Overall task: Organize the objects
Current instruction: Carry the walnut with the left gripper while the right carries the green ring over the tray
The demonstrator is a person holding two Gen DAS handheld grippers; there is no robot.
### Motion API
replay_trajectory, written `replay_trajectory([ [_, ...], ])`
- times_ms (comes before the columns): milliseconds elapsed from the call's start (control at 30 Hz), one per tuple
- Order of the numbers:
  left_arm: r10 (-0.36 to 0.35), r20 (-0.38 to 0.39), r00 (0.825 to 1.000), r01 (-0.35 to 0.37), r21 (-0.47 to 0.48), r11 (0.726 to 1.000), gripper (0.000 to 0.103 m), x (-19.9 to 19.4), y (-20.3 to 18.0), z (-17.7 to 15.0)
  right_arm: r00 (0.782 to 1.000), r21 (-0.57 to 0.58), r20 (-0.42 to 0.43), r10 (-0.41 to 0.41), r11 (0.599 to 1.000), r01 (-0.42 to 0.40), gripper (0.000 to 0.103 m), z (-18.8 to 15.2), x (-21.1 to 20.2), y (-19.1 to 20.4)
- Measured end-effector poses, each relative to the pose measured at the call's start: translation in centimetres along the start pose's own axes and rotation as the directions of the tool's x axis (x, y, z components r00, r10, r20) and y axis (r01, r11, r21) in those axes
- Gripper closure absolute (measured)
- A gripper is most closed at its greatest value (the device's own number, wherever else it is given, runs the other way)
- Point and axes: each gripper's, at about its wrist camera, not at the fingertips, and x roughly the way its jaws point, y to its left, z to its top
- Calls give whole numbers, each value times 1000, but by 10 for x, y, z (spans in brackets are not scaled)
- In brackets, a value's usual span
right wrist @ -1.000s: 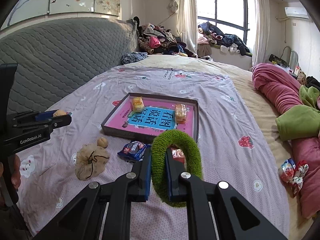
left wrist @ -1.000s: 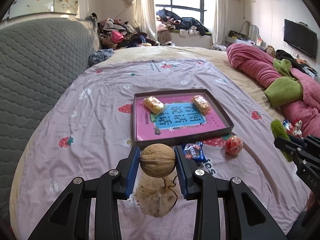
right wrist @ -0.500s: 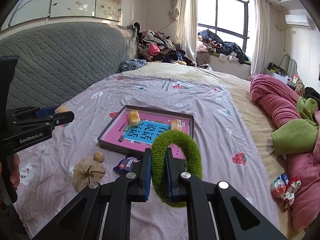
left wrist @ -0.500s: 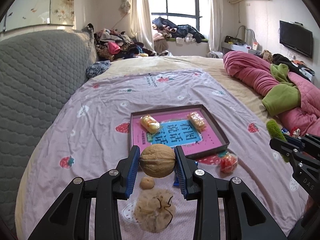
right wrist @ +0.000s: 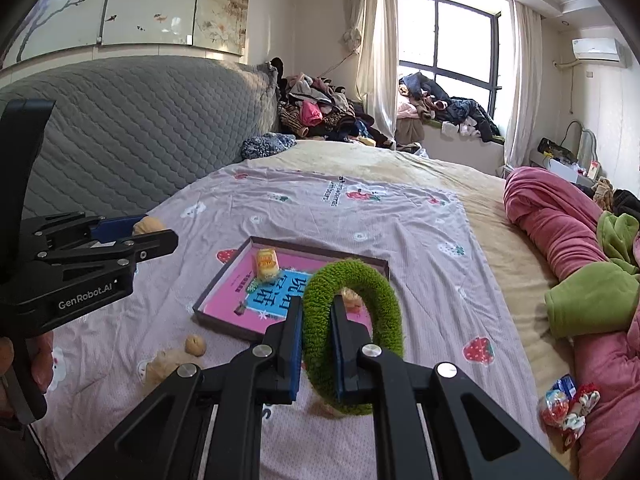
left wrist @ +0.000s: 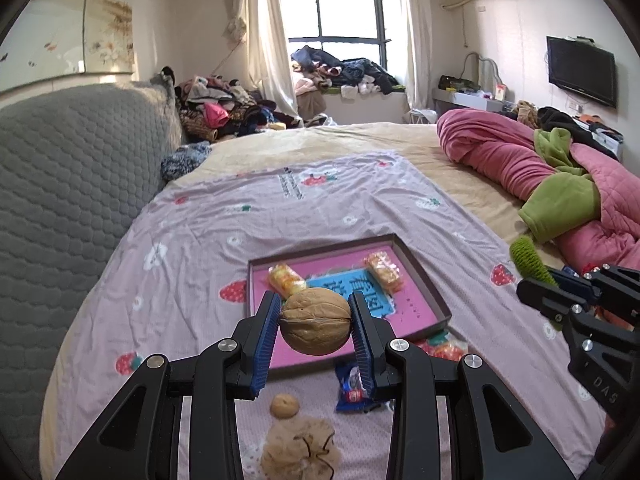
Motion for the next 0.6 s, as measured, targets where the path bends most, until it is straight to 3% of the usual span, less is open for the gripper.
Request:
replay_trajectory([
  [600, -20, -2, 1000, 20, -12, 1000, 67, 56, -3, 31, 1000, -21, 30, 6, 1000, -6, 90, 39, 42, -10],
])
